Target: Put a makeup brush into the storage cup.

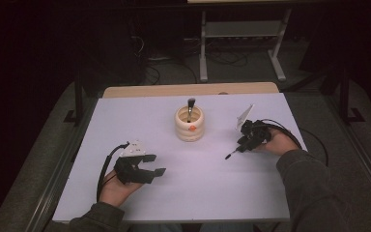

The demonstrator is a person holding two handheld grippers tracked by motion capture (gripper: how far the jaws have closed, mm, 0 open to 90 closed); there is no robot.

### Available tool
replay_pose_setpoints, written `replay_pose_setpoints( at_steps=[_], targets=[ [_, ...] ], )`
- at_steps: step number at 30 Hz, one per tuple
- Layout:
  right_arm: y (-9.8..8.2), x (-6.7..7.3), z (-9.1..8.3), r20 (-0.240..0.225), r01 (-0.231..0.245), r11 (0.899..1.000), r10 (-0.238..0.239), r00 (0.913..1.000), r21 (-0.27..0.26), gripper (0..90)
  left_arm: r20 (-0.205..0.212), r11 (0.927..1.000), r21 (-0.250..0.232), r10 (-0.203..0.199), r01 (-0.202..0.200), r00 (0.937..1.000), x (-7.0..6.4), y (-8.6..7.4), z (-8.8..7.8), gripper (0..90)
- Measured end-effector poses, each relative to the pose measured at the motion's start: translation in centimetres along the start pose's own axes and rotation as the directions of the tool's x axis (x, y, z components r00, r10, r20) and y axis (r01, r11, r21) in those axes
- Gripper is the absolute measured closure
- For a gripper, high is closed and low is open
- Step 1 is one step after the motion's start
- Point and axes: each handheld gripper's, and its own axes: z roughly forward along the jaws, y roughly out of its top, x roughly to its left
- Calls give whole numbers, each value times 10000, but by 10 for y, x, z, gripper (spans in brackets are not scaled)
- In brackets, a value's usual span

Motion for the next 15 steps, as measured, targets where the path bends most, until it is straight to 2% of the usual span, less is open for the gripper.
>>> replay_pose_setpoints(
  at_steps=[1, 4, 6, 8, 11, 15],
  targets=[
    [0, 1, 0, 40, 217, 9998, -217, 9998, -36, 596, 1, 10000, 0, -7, 7, 10000, 0, 0, 0, 365],
    [-1, 1, 0, -20, 378, 9993, -378, 9993, -17, 581, -5, 10000, 25, 12, -12, 10000, 1, 0, 0, 365],
    [0, 1, 0, 18, 345, 9994, -345, 9994, -1, 628, -2, 10000, 20, -11, 11, 10000, 1, 0, 0, 366],
    [0, 3, 0, -81, 552, 9985, -552, 9984, 17, 750, -30, 10000, 12, 56, -56, 10000, 1, 0, 0, 366],
    [2, 6, 0, -112, 772, 9970, -771, 9970, 110, 826, -29, 10000, -1, 31, -31, 10000, 0, 1, 0, 366],
    [4, 9, 0, -98, 627, 9976, -625, 9980, 287, 850, -9, 9999, 71, 112, -112, 9999, 0, 1, 0, 366]
  ],
)
